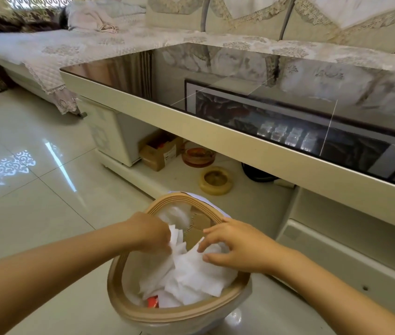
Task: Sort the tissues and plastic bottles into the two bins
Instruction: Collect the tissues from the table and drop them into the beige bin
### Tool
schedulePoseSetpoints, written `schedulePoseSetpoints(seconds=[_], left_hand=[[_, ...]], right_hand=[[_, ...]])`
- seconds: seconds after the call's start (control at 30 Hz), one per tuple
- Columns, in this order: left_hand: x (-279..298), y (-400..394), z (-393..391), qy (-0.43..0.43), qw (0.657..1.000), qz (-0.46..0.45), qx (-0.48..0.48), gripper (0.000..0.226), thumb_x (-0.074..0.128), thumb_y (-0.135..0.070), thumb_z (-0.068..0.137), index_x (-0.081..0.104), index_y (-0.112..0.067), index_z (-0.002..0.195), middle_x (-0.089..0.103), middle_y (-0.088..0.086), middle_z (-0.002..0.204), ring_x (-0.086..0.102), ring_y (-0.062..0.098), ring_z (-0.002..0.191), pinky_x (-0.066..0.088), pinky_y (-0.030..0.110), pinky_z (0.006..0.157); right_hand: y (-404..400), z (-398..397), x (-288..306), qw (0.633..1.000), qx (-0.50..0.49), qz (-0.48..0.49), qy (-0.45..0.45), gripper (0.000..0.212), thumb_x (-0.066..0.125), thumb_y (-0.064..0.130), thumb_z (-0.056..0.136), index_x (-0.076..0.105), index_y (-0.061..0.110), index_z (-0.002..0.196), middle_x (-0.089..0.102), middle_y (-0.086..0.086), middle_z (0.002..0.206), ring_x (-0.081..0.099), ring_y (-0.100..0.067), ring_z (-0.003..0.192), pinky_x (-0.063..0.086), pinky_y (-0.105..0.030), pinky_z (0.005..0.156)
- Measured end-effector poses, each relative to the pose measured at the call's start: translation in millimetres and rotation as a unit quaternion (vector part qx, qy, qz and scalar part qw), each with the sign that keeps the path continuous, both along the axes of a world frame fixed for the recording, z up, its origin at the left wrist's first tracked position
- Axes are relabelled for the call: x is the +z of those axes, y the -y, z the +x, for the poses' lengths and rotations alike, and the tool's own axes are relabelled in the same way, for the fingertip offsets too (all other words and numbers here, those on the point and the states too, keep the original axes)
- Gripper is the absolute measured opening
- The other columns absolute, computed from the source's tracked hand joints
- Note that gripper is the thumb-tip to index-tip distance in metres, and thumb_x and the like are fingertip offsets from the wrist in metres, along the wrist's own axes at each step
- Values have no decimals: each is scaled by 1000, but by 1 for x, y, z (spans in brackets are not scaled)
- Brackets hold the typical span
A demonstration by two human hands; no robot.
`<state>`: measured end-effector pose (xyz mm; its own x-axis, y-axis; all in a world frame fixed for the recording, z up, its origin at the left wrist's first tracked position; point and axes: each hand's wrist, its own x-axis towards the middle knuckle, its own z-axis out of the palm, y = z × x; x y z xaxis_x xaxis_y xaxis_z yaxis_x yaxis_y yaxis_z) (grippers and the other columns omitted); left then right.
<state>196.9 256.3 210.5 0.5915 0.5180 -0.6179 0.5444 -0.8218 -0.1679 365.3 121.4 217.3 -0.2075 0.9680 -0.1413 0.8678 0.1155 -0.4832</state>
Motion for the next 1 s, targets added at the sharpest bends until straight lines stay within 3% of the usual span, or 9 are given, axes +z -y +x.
schedulePoseSetpoints(seconds=[0.07, 0.23, 0.4, 0.57, 0.73, 0.9, 1.0], left_hand=[[-3, 1, 1, 12, 999, 37, -27, 38, 38, -44, 94, 63, -30, 119, 64, -4, 118, 59, 19, 107, 44, 30, 81], [18, -6, 19, 226, 971, 82, 14, 29, 53, -55, 86, 65, -38, 106, 66, -16, 100, 57, 4, 83, 40, 19, 60], [21, -3, 26, 335, 937, 73, 62, 33, 61, -52, 82, 59, -39, 112, 64, -19, 102, 59, 2, 85, 53, 25, 70], [19, 11, 16, 355, 928, 47, 97, 38, 66, -48, 79, 53, -44, 115, 59, -22, 104, 57, 1, 85, 53, 28, 69], [35, 34, 12, 348, 933, 34, 92, 38, 68, -46, 78, 53, -41, 113, 57, -24, 107, 55, 1, 95, 45, 20, 62], [47, 40, 9, 403, 897, 6, 183, 51, 72, -42, 75, 52, -35, 122, 57, -16, 122, 53, 12, 109, 48, 34, 79], [37, 33, 5, 371, 897, 35, 239, 66, 72, -42, 74, 44, -29, 132, 54, -3, 131, 51, 23, 116, 47, 44, 87]], right_hand=[[5, 10, 4, 1000, -10, 7, 10, 26, 55, 43, 89, 64, 37, 113, 59, 21, 121, 48, 6, 110, 39, -21, 93], [14, 37, 18, 995, -70, 61, -24, 24, 57, 38, 88, 63, 39, 111, 58, 27, 108, 50, 4, 102, 47, -27, 89], [20, 60, 18, 993, -91, 72, -18, 32, 52, 50, 85, 58, 41, 115, 59, 24, 114, 50, 4, 106, 46, -29, 92], [27, 63, 13, 989, -123, 67, -48, 30, 58, 43, 86, 57, 41, 115, 57, 24, 113, 51, 3, 105, 49, -30, 90], [42, 58, 35, 985, -148, 55, -67, 27, 58, 40, 88, 59, 38, 115, 54, 21, 115, 49, 2, 105, 47, -24, 84], [74, 70, 50, 976, -199, 17, -92, 25, 59, 33, 87, 62, 32, 111, 55, 18, 113, 51, -1, 103, 48, -26, 85], [102, 81, 52, 971, -220, -12, -95, 24, 60, 34, 85, 62, 34, 109, 55, 19, 112, 53, -2, 104, 49, -33, 88]])
